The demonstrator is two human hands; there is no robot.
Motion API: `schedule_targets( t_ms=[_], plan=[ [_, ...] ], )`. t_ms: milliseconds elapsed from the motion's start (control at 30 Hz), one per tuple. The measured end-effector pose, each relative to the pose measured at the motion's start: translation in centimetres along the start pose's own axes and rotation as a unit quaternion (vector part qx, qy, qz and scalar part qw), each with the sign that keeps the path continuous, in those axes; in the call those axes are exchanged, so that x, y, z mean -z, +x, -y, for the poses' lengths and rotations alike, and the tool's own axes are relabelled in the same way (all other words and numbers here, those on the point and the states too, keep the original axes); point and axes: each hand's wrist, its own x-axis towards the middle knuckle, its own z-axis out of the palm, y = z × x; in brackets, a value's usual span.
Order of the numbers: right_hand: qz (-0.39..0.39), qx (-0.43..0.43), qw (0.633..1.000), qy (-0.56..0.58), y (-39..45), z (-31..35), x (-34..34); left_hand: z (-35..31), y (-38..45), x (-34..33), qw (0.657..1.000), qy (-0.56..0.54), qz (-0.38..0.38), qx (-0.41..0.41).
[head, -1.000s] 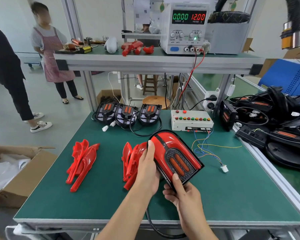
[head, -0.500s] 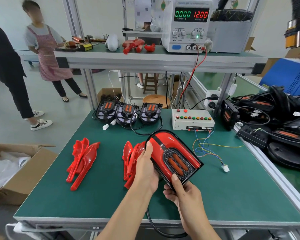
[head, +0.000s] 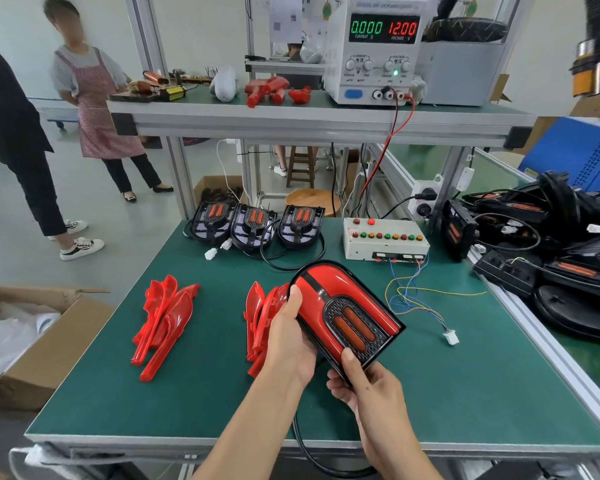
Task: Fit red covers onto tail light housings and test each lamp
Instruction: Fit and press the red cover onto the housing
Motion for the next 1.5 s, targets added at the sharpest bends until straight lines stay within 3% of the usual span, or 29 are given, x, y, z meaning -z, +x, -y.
schedule_targets(
  t_ms=[533,1033,1233,1400,1500],
  plan=[
    [-0.006,-0.007,1.0,-0.004,-0.3,0.5,-0.3,0.5,0.2,0.4,0.999,0.029,0.03,-0.01],
    [-0.019,0.011,1.0,-0.021,-0.8,0.4,-0.4,1.3,0.1,0.3,0.989,0.087,-0.015,-0.122],
    [-0.016,-0.008,1.0,0.001,-0.7,0.7,-0.5,1.9,-0.6,-0.1,0.989,0.095,0.01,-0.11],
    [-0.028,-0.031,0.999,0.028,-0.7,1.1,-0.6,4.0,-1.4,0.5,0.959,0.257,0.058,-0.109],
    [-0.015,-0.074,0.996,-0.044,-1.3,2.1,-0.5,3.8,-1.2,1.0,0.938,0.31,0.047,-0.15]
  ],
)
